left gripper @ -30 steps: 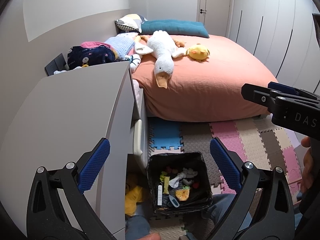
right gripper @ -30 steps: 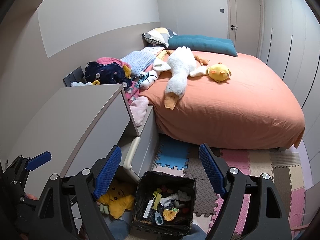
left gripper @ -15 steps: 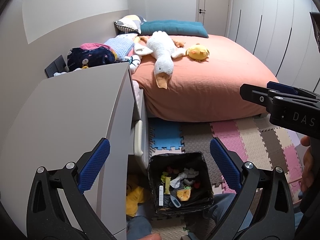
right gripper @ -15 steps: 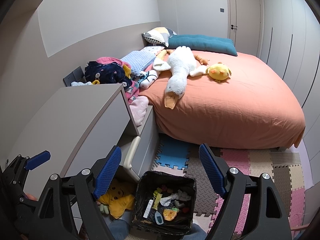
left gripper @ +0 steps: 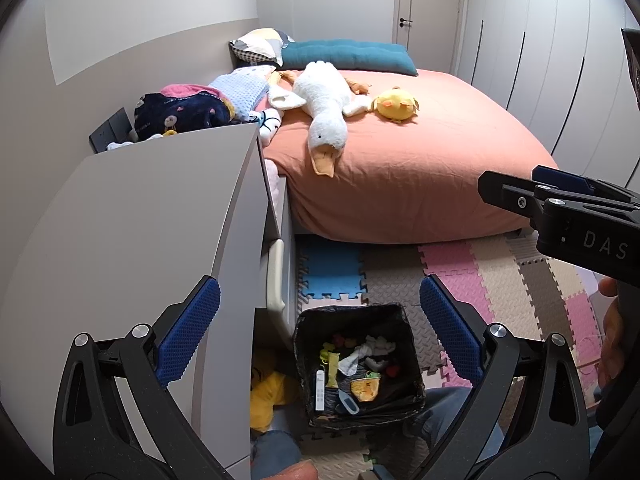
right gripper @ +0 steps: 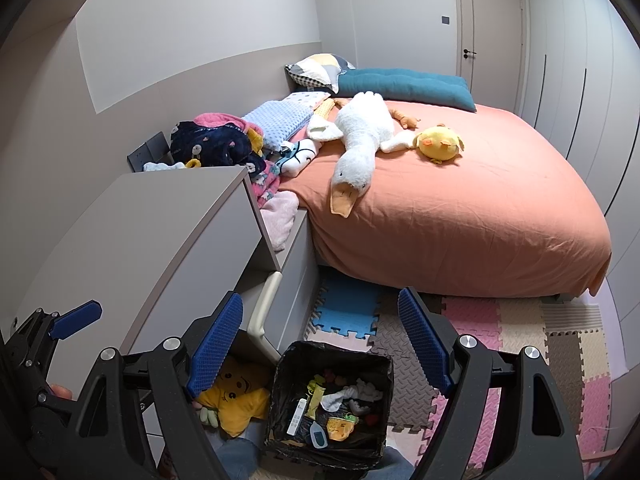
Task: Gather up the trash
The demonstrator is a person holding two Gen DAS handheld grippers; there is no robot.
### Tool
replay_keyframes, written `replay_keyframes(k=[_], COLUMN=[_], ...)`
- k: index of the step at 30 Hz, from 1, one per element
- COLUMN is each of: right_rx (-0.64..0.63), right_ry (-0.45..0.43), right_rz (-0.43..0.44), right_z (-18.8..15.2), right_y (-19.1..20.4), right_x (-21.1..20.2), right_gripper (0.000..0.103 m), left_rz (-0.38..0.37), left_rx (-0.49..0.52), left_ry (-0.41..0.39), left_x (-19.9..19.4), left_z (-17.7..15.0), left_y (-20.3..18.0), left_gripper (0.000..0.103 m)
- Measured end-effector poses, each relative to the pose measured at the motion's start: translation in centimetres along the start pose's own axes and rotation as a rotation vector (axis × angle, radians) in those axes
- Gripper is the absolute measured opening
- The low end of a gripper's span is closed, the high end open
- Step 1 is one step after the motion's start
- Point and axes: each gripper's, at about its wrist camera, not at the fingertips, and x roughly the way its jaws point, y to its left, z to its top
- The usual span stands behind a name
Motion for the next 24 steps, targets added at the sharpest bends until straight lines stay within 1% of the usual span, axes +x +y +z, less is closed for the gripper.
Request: replay_keyframes(k=[16,24], right_rx=[0.001,0.000], right_ry=[0.003,0.002], right_rz=[-0.001,0.000], right_z=[0.02,0.11], right_y=[0.08,-0.06], right_x=[0.07,0.00], right_gripper=[0.080,0.081], left_rz=[-0.009,-0.009], left_rx=[0.025,0.038], left_ry=[-0.003,0.021], left_x=[-0.01,0.54], left_z=[-0.16,-0.05], left_y=[-0.52,-0.72], left_gripper=[0.097,0.097])
